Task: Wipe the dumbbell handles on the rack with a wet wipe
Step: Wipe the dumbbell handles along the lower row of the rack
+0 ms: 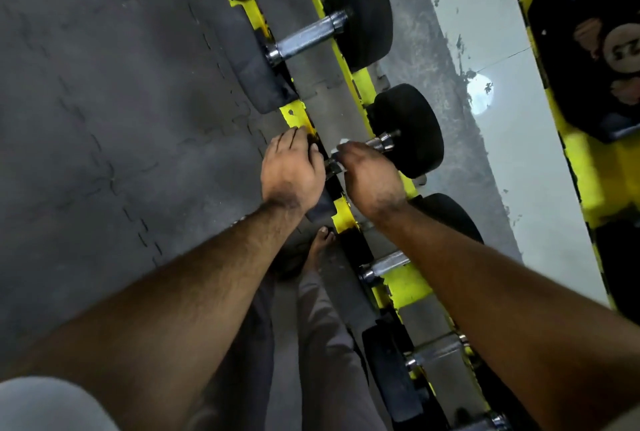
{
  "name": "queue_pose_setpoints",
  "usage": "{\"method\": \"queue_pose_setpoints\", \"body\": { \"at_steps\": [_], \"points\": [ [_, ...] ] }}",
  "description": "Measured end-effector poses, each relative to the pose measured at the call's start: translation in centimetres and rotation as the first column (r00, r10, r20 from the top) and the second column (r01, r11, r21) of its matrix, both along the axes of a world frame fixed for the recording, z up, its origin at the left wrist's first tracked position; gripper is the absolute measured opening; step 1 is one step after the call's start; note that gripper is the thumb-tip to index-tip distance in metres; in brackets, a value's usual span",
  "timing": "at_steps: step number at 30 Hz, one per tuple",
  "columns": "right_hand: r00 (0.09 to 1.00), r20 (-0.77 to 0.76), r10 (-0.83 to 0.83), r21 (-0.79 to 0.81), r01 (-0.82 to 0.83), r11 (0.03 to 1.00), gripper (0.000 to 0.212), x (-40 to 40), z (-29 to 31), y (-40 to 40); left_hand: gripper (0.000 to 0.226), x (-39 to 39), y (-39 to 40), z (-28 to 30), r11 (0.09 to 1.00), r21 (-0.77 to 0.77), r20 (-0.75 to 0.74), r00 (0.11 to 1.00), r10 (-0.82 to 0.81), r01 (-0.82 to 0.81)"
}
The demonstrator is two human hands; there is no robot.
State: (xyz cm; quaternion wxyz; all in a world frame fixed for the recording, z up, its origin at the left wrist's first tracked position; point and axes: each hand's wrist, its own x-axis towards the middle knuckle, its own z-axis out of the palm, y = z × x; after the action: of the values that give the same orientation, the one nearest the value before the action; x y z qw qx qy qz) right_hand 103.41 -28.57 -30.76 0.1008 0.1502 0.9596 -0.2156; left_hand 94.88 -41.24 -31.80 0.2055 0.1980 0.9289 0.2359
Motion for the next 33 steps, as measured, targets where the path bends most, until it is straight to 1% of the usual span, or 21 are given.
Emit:
{"method": "queue_pose_setpoints", "body": {
  "at_steps": [1, 2, 4, 6, 8, 11, 13, 15, 17, 18, 19, 22, 23, 24, 26, 27, 28, 29, 31, 32, 33],
  "points": [
    [0.999, 0.002, 0.049, 0.032, -0.049, 0.998, 0.035, 0.3, -0.5, -0.2, 0.053, 0.1, 0.1, 0.0, 1.000, 0.002, 0.001, 1.000, 0.004, -0.004],
    [0.996, 0.018, 0.085, 0.062, -0.086, 0.994, 0.038, 0.6, -0.9, -0.3, 0.054, 0.1, 0.1, 0.1, 1.000, -0.001, 0.006, 1.000, 0.007, -0.007],
    [0.989, 0.079, 0.125, 0.096, -0.132, 0.987, 0.054, 1.3, -1.6, -0.5, 0.054, 0.1, 0.1, 0.2, 1.000, 0.004, 0.007, 1.000, 0.010, -0.010],
    [0.976, 0.101, 0.191, 0.112, -0.202, 0.973, 0.062, 1.8, -2.0, -0.1, 0.054, 0.1, 0.1, 0.1, 1.000, 0.016, -0.003, 1.000, -0.003, 0.003],
    [0.969, 0.105, 0.223, 0.135, -0.236, 0.962, 0.060, 1.7, -2.2, 0.9, 0.055, -0.1, -0.1, -0.1, 1.000, 0.017, 0.006, 1.000, -0.019, 0.019],
    [0.987, 0.111, 0.118, 0.171, -0.136, 0.976, 0.051, 1.1, -1.9, 2.1, 0.055, -0.3, -0.4, -0.2, 0.999, 0.020, 0.002, 0.999, -0.044, 0.044],
    [0.988, 0.120, 0.102, 0.153, -0.120, 0.981, 0.053, 1.1, -2.0, 1.2, 0.056, -0.3, -0.5, -0.2, 0.998, 0.033, -0.014, 0.999, -0.048, 0.048],
    [0.970, 0.130, 0.206, 0.099, -0.219, 0.971, 0.059, 1.1, -2.3, -0.3, 0.056, -0.3, -0.4, -0.5, 0.998, 0.045, -0.019, 0.999, -0.048, 0.049],
    [0.949, 0.112, 0.296, 0.074, -0.305, 0.949, 0.058, 0.8, -2.4, 0.0, 0.055, -0.1, -0.6, -0.8, 0.998, 0.048, -0.025, 0.999, -0.042, 0.043],
    [0.948, 0.120, 0.295, 0.079, -0.305, 0.949, 0.056, 0.6, -2.3, 0.8, 0.054, -0.1, -0.6, -0.8, 0.998, 0.053, -0.031, 0.999, -0.039, 0.040],
    [0.958, 0.132, 0.254, 0.091, -0.267, 0.959, 0.054, 0.5, -2.3, 1.7, 0.054, -0.2, -0.6, -0.9, 0.997, 0.060, -0.033, 0.999, -0.039, 0.041],
    [0.989, 0.138, 0.050, 0.110, -0.066, 0.992, 0.046, 0.2, -1.6, 2.2, 0.054, -0.2, -0.6, -0.8, 0.997, 0.060, -0.036, 0.998, -0.053, 0.055],
    [0.989, 0.145, 0.042, 0.110, -0.058, 0.992, 0.045, 0.0, -1.6, 1.1, 0.055, -0.2, -0.6, -0.7, 0.997, 0.054, -0.035, 0.998, -0.056, 0.058],
    [0.984, 0.155, 0.088, 0.097, -0.104, 0.990, 0.045, -0.2, -1.6, -0.4, 0.056, -0.3, -0.6, -0.7, 0.997, 0.048, -0.033, 0.998, -0.057, 0.058],
    [0.971, 0.090, 0.221, 0.043, -0.226, 0.973, 0.046, -0.1, -1.7, -1.8, 0.056, -0.4, -0.6, -0.9, 0.997, 0.052, -0.037, 0.998, -0.059, 0.060],
    [0.967, 0.064, 0.248, 0.036, -0.250, 0.968, 0.047, 0.1, -1.8, -1.1, 0.056, -0.4, -0.6, -1.0, 0.997, 0.058, -0.042, 0.997, -0.058, 0.060],
    [0.968, 0.052, 0.247, 0.054, -0.249, 0.967, 0.048, 0.4, -2.0, 0.2, 0.056, -0.3, -0.6, -1.0, 0.996, 0.062, -0.046, 0.997, -0.058, 0.061],
    [0.978, 0.047, 0.205, 0.086, -0.208, 0.974, 0.049, 0.6, -2.2, 1.5, 0.056, -0.3, -0.6, -1.1, 0.996, 0.060, -0.043, 0.997, -0.062, 0.064],
    [0.995, 0.072, 0.076, 0.135, -0.085, 0.987, 0.049, 0.8, -1.9, 1.9, 0.057, -0.3, -0.6, -1.1, 0.997, 0.044, -0.030, 0.997, -0.068, 0.069],
    [0.995, 0.076, 0.059, 0.143, -0.069, 0.987, 0.048, 0.7, -1.6, 0.7, 0.057, -0.4, -0.6, -1.0, 0.997, 0.037, -0.029, 0.997, -0.069, 0.070],
    [0.994, 0.067, 0.091, 0.122, -0.098, 0.988, 0.047, 0.6, -1.6, -0.7, 0.058, -0.4, -0.6, -0.9, 0.997, 0.032, -0.031, 0.997, -0.073, 0.074]
  ]
}}
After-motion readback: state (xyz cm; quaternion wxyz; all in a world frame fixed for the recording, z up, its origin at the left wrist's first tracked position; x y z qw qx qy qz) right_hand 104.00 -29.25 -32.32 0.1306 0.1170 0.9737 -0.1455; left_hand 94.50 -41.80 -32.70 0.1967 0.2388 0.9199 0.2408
